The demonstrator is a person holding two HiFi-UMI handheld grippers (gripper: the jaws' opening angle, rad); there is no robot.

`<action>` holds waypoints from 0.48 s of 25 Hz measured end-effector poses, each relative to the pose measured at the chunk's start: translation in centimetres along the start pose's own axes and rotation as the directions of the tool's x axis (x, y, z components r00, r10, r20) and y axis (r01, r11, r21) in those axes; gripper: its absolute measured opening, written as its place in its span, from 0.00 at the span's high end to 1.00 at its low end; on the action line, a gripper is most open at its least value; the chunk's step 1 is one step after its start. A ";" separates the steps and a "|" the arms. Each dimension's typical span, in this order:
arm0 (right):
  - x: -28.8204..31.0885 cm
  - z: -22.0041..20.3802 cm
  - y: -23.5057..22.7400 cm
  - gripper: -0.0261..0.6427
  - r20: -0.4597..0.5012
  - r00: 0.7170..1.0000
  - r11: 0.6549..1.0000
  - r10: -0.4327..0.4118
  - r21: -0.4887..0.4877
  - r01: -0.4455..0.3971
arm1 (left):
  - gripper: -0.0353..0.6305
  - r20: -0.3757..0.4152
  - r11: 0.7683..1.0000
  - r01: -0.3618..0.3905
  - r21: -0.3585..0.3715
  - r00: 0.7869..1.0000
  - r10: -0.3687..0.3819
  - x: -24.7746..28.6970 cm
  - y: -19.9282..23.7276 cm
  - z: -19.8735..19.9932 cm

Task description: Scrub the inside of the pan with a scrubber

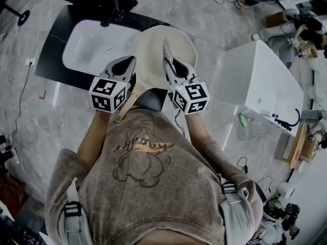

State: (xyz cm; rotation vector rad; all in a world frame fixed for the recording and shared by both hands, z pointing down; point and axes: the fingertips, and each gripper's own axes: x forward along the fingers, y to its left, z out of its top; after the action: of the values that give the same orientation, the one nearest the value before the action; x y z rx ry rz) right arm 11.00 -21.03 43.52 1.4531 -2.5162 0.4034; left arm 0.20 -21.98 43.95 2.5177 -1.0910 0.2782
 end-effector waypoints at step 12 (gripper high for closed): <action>-2.2 1.9 1.2 0.84 0.110 0.994 1.000 0.005 -0.008 -0.004 | 0.92 0.113 0.998 -0.035 0.060 0.993 0.028 -0.7 -0.1 2.1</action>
State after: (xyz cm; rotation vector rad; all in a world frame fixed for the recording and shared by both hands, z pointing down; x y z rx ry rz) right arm 10.92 -19.31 40.94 1.5063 -2.6035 0.3214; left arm -0.14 -22.33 41.83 2.6000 -1.1829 0.1842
